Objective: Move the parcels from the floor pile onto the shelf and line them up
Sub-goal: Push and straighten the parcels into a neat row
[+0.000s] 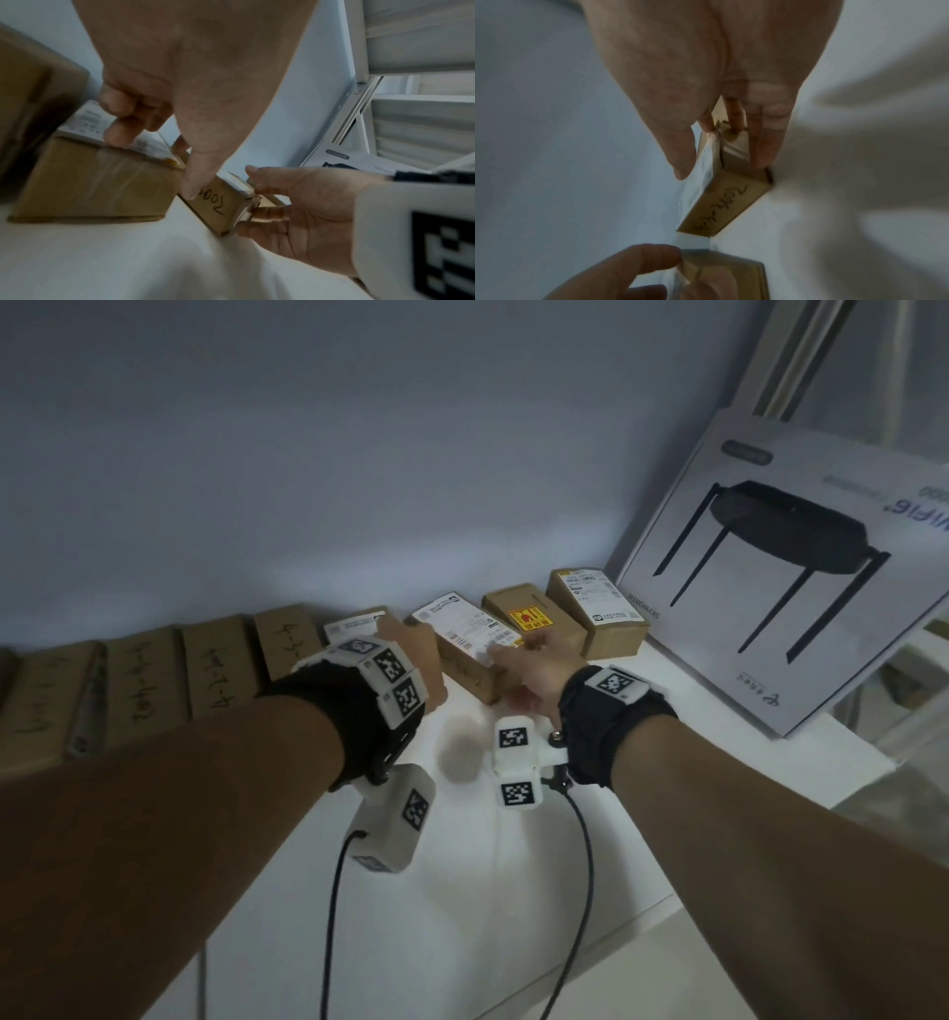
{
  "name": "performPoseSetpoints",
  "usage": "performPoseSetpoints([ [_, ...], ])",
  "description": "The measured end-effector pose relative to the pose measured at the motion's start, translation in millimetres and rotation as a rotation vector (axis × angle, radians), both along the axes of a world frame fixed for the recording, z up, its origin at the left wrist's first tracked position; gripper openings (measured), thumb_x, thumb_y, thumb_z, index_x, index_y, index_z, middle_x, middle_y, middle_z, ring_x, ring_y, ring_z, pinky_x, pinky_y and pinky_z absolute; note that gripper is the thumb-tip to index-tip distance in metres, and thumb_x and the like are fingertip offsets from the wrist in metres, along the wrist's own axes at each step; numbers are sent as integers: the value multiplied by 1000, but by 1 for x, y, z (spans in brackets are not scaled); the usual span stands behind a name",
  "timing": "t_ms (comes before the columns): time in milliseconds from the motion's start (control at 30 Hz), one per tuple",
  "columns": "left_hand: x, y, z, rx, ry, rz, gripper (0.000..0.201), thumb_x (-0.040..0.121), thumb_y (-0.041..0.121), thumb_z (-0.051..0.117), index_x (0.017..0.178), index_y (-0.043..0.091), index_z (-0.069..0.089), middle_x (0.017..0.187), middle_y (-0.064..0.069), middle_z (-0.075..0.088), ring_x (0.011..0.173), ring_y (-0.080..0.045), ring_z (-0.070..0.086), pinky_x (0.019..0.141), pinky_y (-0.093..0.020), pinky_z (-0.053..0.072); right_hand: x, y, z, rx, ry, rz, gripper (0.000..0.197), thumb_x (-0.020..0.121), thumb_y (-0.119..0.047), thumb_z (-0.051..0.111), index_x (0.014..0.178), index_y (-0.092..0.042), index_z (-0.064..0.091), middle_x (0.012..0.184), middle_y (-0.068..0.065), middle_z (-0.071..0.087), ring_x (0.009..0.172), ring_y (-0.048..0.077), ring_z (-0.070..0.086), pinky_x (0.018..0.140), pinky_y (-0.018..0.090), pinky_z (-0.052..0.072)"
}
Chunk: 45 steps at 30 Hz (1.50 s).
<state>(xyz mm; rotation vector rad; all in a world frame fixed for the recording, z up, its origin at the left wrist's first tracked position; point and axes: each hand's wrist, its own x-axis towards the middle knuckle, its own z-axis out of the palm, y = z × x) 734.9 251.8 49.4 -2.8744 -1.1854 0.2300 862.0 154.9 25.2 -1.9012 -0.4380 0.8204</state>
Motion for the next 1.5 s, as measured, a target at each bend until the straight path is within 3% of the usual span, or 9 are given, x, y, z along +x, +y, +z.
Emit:
performPoseSetpoints([
  [167,-12,5,-15,-18,21,15,25,83,31,54,103,21,45,92,-6,56,71,-22,52,68,-36,52,-16,11,-6,-189,-339,-76,72,59,-53,83,111,-21,46,114,7,54,93,27,61,80,45,57],
  [367,-3,2,-9,2,90,-72,14,83,26,53,95,25,45,89,2,55,93,-23,59,95,-45,34,-14,10,-10,-127,-273,-62,60,57,-52,81,94,-25,43,107,5,59,90,24,60,82,45,57],
  [567,4,1,-17,-58,-66,-14,33,82,25,63,114,23,54,115,-2,61,110,-27,57,92,-42,36,-2,14,-14,-88,-220,-67,61,61,-42,78,115,-20,59,107,3,71,93,26,67,88,44,55],
  [700,4,1,-15,-146,-217,-75,40,92,27,62,129,14,54,130,-7,58,119,-26,54,99,-35,43,0,10,-13,-15,-192,-185,17,76,-21,69,87,-23,58,88,0,68,81,20,65,81,37,57],
  [933,-59,18,30,-105,-235,-34,55,82,31,67,134,21,50,134,-4,54,119,-28,54,97,-35,43,-37,15,16,19,-57,-85,15,74,-21,57,87,-15,56,98,12,65,98,32,65,89,51,56],
  [1133,-144,44,32,-181,-187,174,47,84,51,67,120,22,56,117,-2,61,103,-26,59,82,-28,42,-122,43,38,14,76,188,22,81,-25,66,95,-12,54,104,12,63,95,34,68,73,46,61],
  [1233,-168,43,14,-258,-184,330,64,91,34,65,146,16,39,144,-12,47,130,-33,47,102,-37,39,-157,54,30,4,89,258,36,81,-28,73,103,-16,47,107,11,63,95,31,67,80,52,59],
  [1300,-175,48,3,-216,-168,374,74,86,49,64,148,31,28,151,-16,33,135,-39,38,108,-45,34,-174,61,25,-22,60,275,56,79,-35,76,120,-19,42,110,12,63,94,33,69,79,53,59],
  [1500,-171,46,-1,-118,-125,340,66,71,71,53,129,42,40,141,-11,40,126,-39,39,107,-53,30,-184,90,6,-104,-122,158,108,33,-61,78,124,-22,35,109,12,60,93,35,65,80,52,57],
])
